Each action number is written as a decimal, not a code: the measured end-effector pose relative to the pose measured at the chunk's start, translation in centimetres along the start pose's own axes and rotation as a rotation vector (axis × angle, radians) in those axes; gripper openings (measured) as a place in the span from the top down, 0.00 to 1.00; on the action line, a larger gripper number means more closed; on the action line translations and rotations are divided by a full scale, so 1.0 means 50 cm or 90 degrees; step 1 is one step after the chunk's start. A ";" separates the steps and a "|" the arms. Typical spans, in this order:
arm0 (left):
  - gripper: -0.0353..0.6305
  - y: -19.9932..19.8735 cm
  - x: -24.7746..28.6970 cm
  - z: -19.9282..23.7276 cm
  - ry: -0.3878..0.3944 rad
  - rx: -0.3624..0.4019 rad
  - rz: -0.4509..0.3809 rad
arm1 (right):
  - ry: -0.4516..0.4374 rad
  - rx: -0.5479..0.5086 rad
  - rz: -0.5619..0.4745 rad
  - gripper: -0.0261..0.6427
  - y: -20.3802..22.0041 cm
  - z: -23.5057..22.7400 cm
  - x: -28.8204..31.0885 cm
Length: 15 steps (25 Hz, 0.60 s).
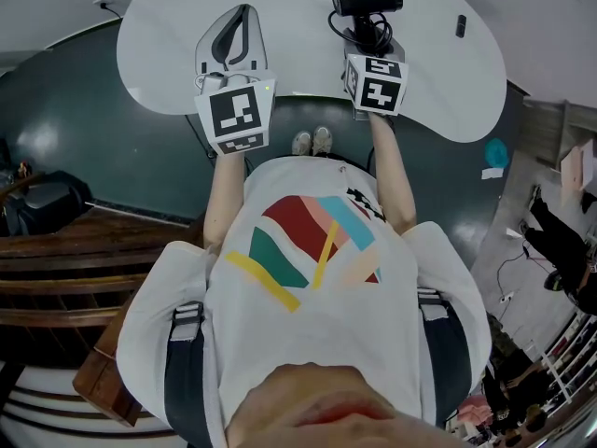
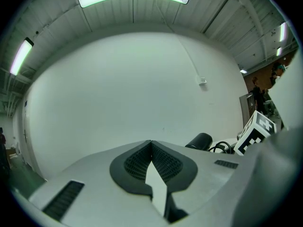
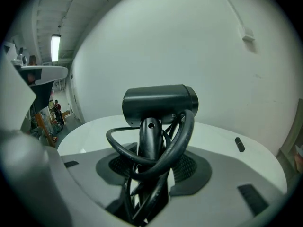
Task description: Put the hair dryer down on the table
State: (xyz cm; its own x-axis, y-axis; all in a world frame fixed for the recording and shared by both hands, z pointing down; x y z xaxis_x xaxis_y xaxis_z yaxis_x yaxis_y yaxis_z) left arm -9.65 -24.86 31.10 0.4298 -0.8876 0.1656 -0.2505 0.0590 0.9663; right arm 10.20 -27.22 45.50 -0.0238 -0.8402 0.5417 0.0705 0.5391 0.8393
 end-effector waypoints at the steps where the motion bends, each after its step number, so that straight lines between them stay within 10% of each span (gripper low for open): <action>1: 0.92 0.001 -0.001 0.003 -0.001 0.000 0.001 | 0.000 -0.001 0.005 0.64 0.004 0.003 0.004; 15: 0.92 0.016 0.008 0.024 -0.019 -0.005 0.015 | 0.000 0.005 0.096 0.64 0.068 0.009 0.075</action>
State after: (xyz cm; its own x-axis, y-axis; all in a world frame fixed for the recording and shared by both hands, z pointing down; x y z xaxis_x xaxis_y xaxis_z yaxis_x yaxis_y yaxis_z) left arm -10.75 -25.71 31.72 0.3982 -0.8988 0.1832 -0.2533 0.0842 0.9637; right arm 9.88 -28.52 50.44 -0.0139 -0.7497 0.6616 0.0663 0.6595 0.7487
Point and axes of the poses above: the fingertips, and each gripper's own axes: x forward along the fingers, z to its left, y out of its underside, the point moved 4 cm from there along -x, backward along the fingers, and after that the axes turned 11 degrees about y, right-handed, at the moved point
